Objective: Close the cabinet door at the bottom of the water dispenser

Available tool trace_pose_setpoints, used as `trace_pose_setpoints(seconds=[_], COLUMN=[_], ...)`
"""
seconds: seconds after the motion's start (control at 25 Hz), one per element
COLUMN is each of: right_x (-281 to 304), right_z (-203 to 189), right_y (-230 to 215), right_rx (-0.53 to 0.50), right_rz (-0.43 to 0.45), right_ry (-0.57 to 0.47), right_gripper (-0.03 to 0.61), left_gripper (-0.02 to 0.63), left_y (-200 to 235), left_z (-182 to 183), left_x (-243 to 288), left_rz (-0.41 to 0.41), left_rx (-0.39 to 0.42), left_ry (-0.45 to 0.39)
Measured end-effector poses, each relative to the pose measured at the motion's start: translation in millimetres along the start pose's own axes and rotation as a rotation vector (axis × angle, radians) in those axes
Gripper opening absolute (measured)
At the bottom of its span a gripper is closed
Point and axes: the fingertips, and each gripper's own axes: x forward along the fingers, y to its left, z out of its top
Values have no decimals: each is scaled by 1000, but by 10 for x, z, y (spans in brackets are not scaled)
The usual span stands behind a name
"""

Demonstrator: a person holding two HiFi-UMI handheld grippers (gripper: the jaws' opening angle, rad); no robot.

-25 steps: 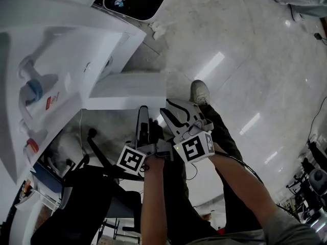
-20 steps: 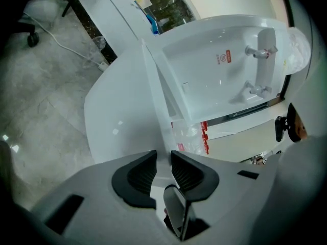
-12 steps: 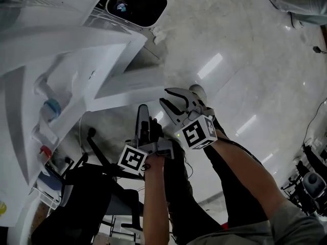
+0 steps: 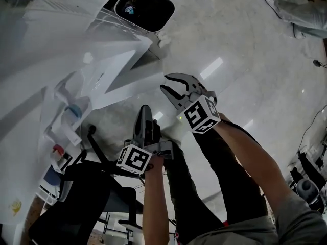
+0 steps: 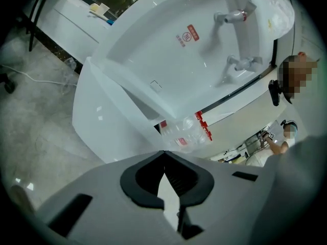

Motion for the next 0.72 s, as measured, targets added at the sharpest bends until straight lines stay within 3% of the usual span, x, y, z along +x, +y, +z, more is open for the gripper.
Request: trace_pose_setpoints(seconds=[0.72], right_x=[528], right_z=[552], right_y=[-654], right_rx=[-135], right_rz=[118], right_ry=[-27], right_gripper=[107], left_gripper=[8], left_y=[-65], left_z=[148], left_x=[173], left_rz=[19], left_rx=[-59], left_ry=[-35])
